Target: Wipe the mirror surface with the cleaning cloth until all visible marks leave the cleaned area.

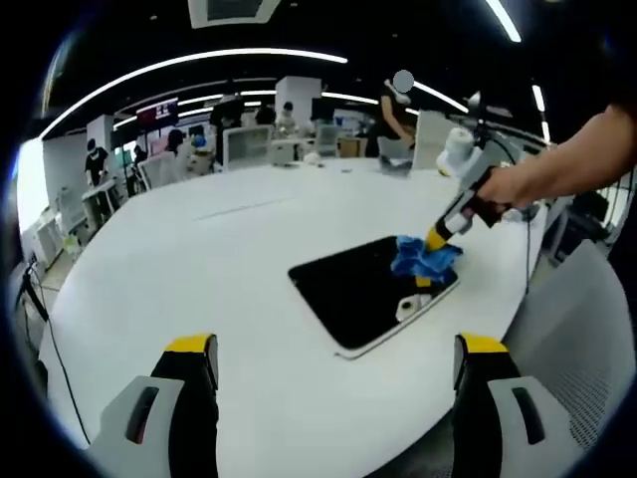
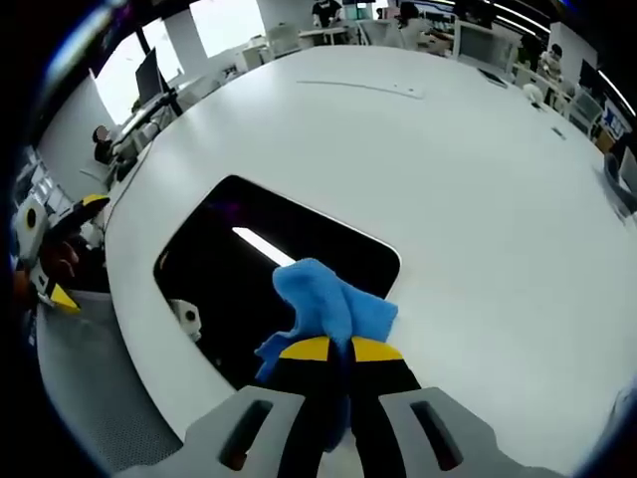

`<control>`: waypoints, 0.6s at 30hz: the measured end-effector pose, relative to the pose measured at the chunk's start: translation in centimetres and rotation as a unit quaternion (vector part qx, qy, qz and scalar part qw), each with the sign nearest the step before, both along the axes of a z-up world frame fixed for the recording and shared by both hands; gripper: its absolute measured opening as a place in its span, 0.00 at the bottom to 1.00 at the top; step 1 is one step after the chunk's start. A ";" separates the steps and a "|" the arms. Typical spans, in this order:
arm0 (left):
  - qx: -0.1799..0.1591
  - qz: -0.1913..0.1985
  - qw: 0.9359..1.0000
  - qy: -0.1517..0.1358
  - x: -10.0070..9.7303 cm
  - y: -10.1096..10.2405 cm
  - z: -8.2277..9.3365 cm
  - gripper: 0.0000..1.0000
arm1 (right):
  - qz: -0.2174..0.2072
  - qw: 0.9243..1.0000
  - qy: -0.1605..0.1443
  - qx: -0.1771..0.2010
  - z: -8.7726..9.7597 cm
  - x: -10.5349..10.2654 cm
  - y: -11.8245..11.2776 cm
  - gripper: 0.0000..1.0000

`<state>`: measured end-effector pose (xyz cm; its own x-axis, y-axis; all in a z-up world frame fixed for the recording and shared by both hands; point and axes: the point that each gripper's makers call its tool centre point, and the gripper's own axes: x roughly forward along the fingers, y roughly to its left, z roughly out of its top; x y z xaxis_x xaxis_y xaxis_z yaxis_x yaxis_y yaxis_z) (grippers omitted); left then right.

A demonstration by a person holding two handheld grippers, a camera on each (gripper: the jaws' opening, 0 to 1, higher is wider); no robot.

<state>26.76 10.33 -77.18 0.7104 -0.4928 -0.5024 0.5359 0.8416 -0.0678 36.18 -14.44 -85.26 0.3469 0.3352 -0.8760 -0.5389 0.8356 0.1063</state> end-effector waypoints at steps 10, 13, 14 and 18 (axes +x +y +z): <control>-0.018 0.026 0.999 -0.025 -0.2 -0.6 2.8 0.99 | -0.007 1.000 -0.003 0.001 0.0 0.0 0.0 0.01; -0.030 0.021 0.998 -0.043 -0.9 -1.0 3.5 0.99 | -0.008 1.000 -0.004 0.001 0.0 0.0 0.0 0.01; -0.033 0.018 0.999 -0.038 -1.0 -1.2 3.3 0.99 | -0.008 1.000 -0.004 0.001 0.0 0.1 0.0 0.01; -0.021 0.019 0.999 -0.039 -0.6 -1.2 2.9 0.94 | -0.009 1.000 -0.005 0.000 -0.1 0.1 0.0 0.01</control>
